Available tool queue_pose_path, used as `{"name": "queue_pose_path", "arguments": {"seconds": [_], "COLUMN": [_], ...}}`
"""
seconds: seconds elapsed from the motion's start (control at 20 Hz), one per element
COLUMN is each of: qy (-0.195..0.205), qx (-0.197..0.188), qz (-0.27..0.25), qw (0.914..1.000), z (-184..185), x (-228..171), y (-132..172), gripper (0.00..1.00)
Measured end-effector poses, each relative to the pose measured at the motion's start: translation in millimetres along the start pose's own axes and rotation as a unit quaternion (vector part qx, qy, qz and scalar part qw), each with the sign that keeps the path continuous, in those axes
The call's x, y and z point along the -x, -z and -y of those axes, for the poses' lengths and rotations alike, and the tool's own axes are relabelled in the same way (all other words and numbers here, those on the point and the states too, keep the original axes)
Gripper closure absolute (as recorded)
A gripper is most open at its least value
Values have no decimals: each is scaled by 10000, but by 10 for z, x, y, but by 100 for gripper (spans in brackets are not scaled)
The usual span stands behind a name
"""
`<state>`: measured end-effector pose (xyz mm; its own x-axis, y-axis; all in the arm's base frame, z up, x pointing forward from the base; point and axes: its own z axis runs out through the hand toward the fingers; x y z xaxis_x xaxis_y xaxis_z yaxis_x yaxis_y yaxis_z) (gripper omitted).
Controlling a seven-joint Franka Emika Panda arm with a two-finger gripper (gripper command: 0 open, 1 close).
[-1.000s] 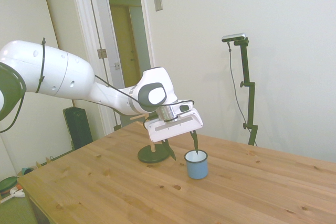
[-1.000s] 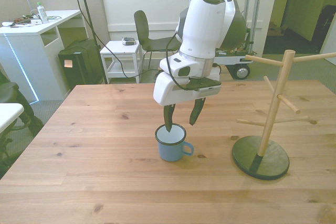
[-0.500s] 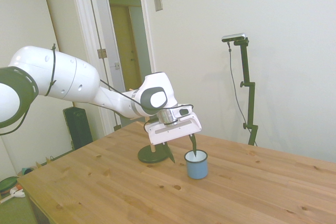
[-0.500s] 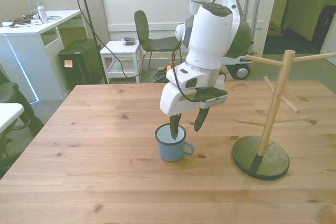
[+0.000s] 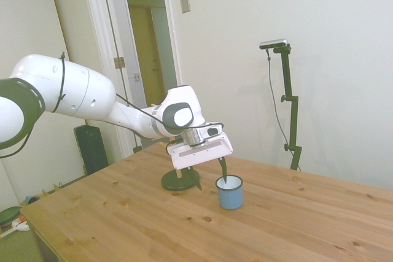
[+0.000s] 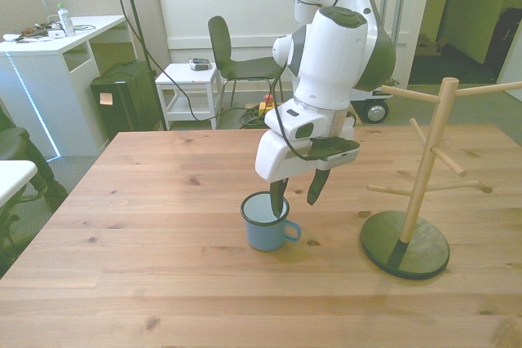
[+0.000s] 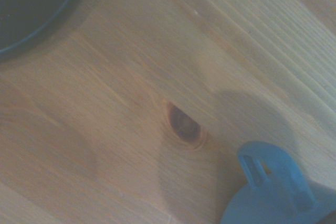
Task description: Hang the mug
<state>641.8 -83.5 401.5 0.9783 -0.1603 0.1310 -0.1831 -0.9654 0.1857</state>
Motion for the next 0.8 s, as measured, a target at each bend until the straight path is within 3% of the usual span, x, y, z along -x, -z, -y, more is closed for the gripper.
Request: {"name": "queue_pose_path", "arguments": {"seconds": [0.8], "qy": [-192], "qx": [-7], "qz": [45], "qw": [9998], "z": [-263], "x": [217], "y": [-297], "gripper": [100]}}
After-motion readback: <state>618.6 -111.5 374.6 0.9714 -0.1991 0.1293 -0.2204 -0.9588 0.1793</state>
